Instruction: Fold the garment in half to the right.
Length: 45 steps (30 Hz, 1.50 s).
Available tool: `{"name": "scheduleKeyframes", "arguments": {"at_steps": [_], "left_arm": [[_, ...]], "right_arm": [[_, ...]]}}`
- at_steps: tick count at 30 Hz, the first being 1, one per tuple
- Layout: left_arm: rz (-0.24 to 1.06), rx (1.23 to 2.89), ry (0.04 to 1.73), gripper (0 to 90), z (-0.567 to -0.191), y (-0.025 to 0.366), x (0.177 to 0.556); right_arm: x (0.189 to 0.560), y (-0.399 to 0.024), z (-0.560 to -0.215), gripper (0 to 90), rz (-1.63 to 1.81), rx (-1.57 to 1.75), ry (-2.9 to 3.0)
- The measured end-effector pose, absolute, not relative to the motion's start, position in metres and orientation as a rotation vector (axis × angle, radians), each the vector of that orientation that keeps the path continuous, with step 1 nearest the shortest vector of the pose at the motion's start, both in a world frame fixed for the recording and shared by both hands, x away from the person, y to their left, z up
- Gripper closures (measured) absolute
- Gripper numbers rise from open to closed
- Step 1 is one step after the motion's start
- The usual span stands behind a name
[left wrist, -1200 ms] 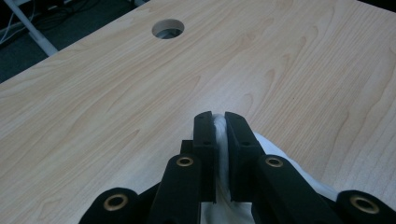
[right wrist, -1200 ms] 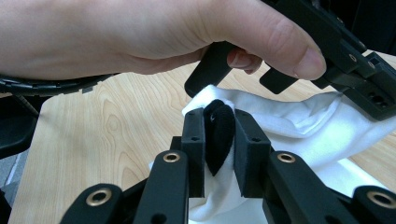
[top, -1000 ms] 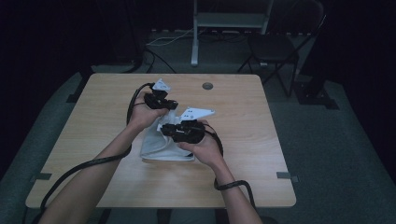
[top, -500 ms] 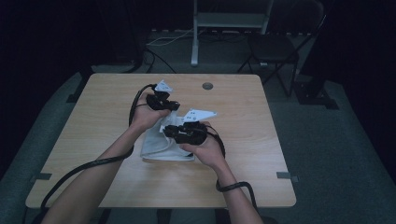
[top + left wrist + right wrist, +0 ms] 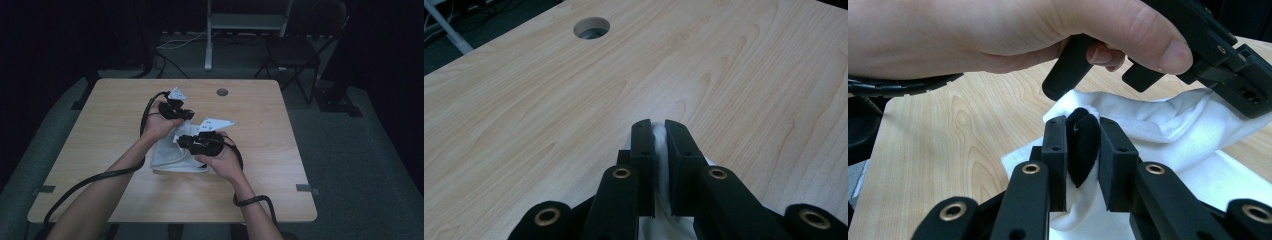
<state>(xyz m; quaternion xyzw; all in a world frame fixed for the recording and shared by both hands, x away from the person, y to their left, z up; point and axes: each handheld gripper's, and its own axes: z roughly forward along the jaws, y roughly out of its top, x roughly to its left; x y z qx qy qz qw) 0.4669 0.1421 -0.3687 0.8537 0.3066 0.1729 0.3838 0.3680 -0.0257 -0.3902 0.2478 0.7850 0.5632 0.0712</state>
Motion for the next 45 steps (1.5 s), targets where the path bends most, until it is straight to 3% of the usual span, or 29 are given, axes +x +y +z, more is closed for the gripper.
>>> {"name": "scheduleKeyframes", "arguments": {"at_steps": [45], "left_arm": [[0.436,2.197,0.788,83.5,-0.384,0.131,0.469]], "right_arm": [[0.366,-0.039,-0.404,75.4,1.671,0.790,2.372]]}}
